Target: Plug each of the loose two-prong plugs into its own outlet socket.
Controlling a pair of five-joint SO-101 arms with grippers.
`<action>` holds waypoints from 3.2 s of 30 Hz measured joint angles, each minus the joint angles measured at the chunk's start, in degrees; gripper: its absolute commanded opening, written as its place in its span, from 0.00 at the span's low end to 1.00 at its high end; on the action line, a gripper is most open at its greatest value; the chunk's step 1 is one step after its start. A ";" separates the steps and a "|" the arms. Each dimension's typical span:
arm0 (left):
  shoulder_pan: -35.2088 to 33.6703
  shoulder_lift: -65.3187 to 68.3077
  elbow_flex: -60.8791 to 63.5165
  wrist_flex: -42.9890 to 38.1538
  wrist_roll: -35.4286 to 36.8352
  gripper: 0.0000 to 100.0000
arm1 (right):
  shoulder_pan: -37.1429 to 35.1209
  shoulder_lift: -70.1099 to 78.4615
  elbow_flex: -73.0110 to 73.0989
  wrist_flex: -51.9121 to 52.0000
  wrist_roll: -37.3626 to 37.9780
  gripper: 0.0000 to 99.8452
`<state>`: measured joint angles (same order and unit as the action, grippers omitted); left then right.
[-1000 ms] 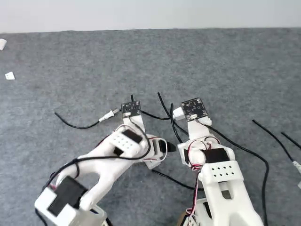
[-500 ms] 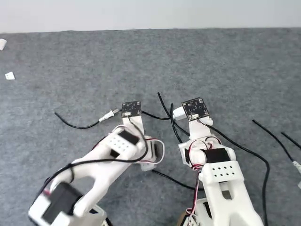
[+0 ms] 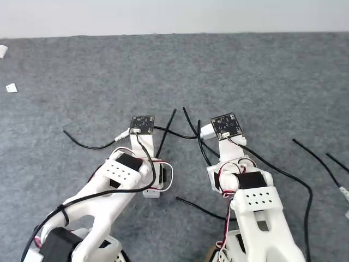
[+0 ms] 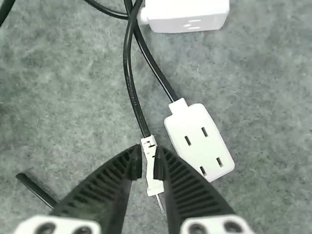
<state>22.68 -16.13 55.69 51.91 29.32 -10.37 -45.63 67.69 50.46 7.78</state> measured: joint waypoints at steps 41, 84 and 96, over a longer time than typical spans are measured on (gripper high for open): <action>-17.58 -1.05 -6.24 13.71 -1.14 0.27 | 0.00 3.43 -3.78 5.19 5.45 0.07; -21.71 -6.86 1.41 4.48 -2.55 0.27 | -1.14 42.37 -25.14 5.98 24.70 0.10; -21.71 -6.33 1.41 4.48 -2.55 0.27 | -0.70 42.99 -25.58 6.15 24.35 0.07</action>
<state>0.97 -22.46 57.10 56.40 26.77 -11.08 -2.64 42.11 56.62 32.13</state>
